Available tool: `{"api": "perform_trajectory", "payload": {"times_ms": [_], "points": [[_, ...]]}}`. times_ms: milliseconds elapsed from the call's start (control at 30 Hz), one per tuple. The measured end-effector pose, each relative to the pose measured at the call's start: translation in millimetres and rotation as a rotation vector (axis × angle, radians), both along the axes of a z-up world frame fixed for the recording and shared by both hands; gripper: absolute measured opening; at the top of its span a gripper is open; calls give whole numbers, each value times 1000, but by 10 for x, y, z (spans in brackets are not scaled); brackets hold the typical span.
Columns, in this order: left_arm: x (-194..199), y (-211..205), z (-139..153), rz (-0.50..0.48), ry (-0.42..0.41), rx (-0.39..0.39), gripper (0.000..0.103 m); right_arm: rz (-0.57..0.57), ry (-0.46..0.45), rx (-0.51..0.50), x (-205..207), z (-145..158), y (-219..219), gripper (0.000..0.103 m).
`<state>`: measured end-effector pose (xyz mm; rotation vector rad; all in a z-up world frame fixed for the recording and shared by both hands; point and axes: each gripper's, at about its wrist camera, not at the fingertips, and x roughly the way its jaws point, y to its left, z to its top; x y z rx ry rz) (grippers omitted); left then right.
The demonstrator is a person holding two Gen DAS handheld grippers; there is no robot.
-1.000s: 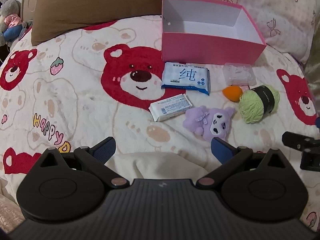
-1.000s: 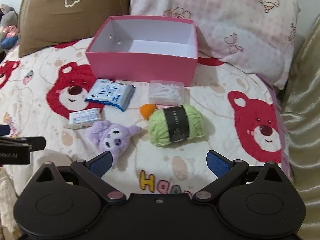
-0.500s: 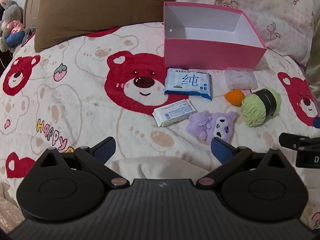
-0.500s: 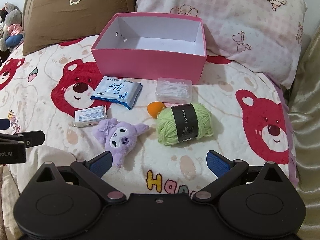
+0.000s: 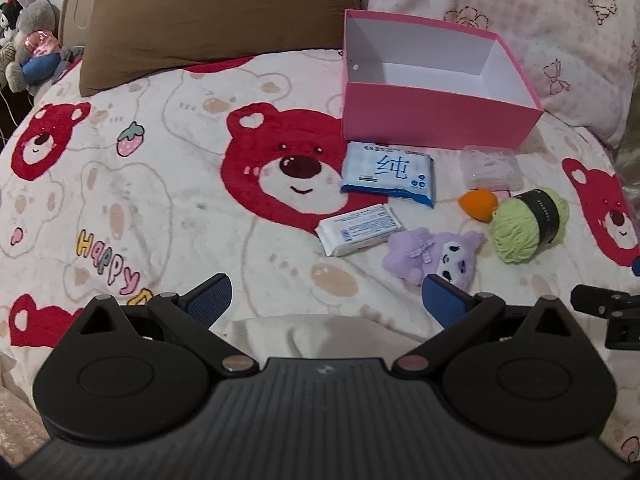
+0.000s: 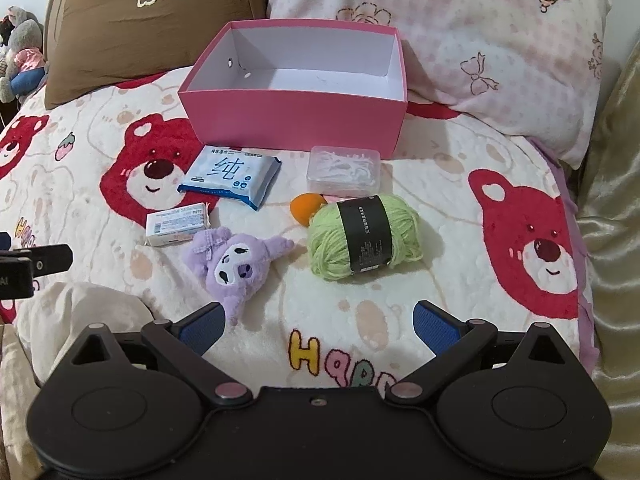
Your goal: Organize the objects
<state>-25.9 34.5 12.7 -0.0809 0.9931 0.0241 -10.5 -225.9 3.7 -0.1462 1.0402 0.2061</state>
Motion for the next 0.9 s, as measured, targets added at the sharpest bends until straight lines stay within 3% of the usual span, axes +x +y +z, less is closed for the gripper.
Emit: {"api": "perform_trajectory", "payload": {"times_ms": [200,533,700,833,900], "points": [[4,-22,-28,7,20,-41,103,9,-4,0,-2,6,7,102],[34,-96,-70,-10,25,45,103,16,13,-17,19,-48,31,102],[38,-114,-68,-40,41,-28,103,28,22,-13,5,-86,68,102],[43,-211,-100,-33,43,60,103,34,20,-9,-12,-76,74,102],[53,-223,-127,-37,56,44,103,34,19,-7,-16,-72,68,102]]}}
